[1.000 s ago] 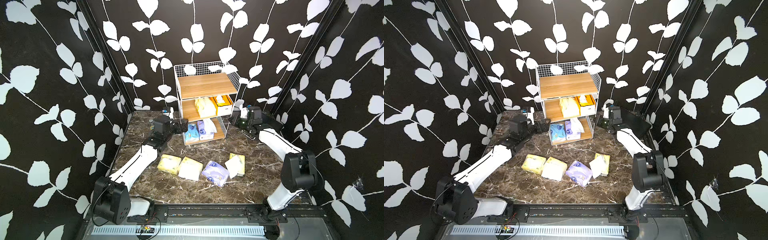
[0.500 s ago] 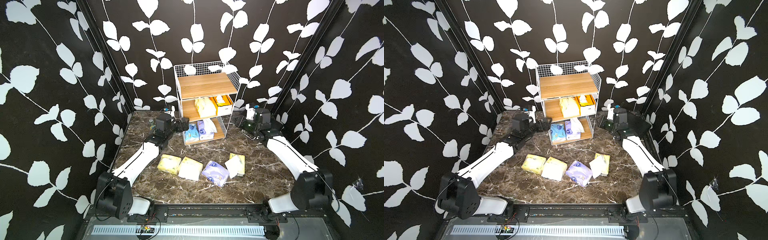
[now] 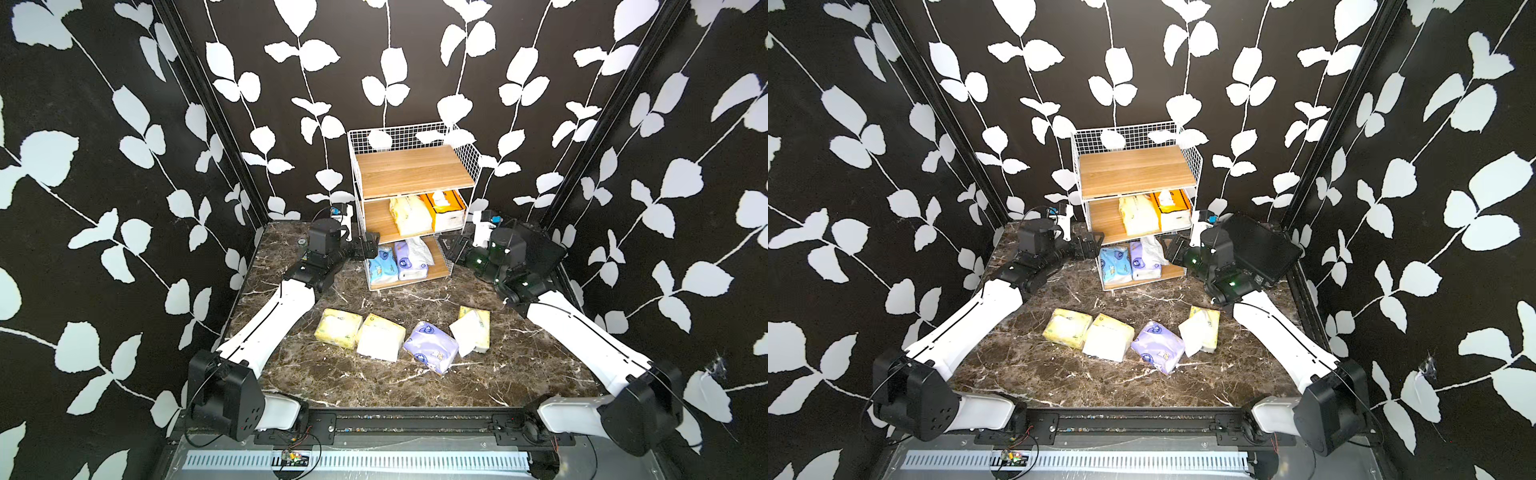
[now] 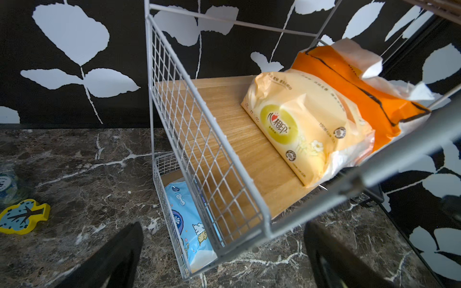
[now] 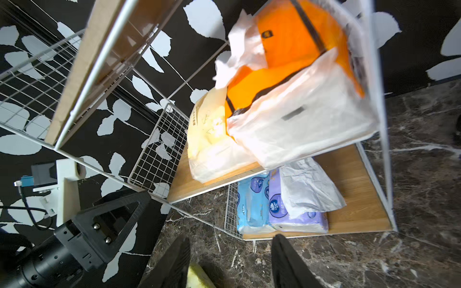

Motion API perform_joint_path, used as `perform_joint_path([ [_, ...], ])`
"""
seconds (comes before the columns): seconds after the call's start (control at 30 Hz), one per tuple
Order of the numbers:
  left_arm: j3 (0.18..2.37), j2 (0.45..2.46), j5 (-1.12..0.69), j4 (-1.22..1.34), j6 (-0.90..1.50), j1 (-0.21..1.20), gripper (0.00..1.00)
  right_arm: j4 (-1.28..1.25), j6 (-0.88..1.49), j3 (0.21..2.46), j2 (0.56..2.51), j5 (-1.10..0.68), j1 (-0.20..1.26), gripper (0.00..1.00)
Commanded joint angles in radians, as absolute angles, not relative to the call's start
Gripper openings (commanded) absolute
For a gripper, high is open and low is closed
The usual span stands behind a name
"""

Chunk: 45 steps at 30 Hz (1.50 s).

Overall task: Remove the tissue boxes from the shelf
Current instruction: Pick up a box of tissues from the shelf.

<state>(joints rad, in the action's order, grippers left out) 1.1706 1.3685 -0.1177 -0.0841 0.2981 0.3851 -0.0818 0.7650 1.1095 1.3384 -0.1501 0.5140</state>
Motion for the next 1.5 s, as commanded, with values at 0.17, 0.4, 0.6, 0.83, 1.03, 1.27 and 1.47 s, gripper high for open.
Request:
perform_joint_path([
  [0.17, 1.220, 1.388, -0.166, -0.144, 0.153, 0.383, 0.99, -0.208, 0.811, 1.194, 1.449, 0.087, 0.651, 0.62],
  [0.4, 1.205, 1.355, -0.159, -0.140, 0.138, 0.377, 0.99, -0.167, 0.756, 1.305, 1.535, 0.172, 0.682, 0.64],
  [0.6, 1.195, 1.344, -0.159, -0.143, 0.128, 0.377, 0.99, -0.140, 0.668, 1.380, 1.588, 0.252, 0.693, 0.68],
  [0.83, 1.191, 1.332, -0.163, -0.144, 0.125, 0.376, 0.99, -0.132, 0.646, 1.440, 1.656, 0.263, 0.694, 0.71],
  [1.03, 1.186, 1.328, -0.172, -0.142, 0.132, 0.376, 0.99, -0.112, 0.626, 1.508, 1.723, 0.268, 0.697, 0.72],
  [1.27, 1.189, 1.324, -0.175, -0.147, 0.130, 0.375, 0.99, -0.083, 0.614, 1.554, 1.777, 0.280, 0.704, 0.69],
  [1.47, 1.184, 1.318, -0.166, -0.150, 0.121, 0.376, 0.99, -0.083, 0.589, 1.552, 1.782, 0.284, 0.704, 0.49],
])
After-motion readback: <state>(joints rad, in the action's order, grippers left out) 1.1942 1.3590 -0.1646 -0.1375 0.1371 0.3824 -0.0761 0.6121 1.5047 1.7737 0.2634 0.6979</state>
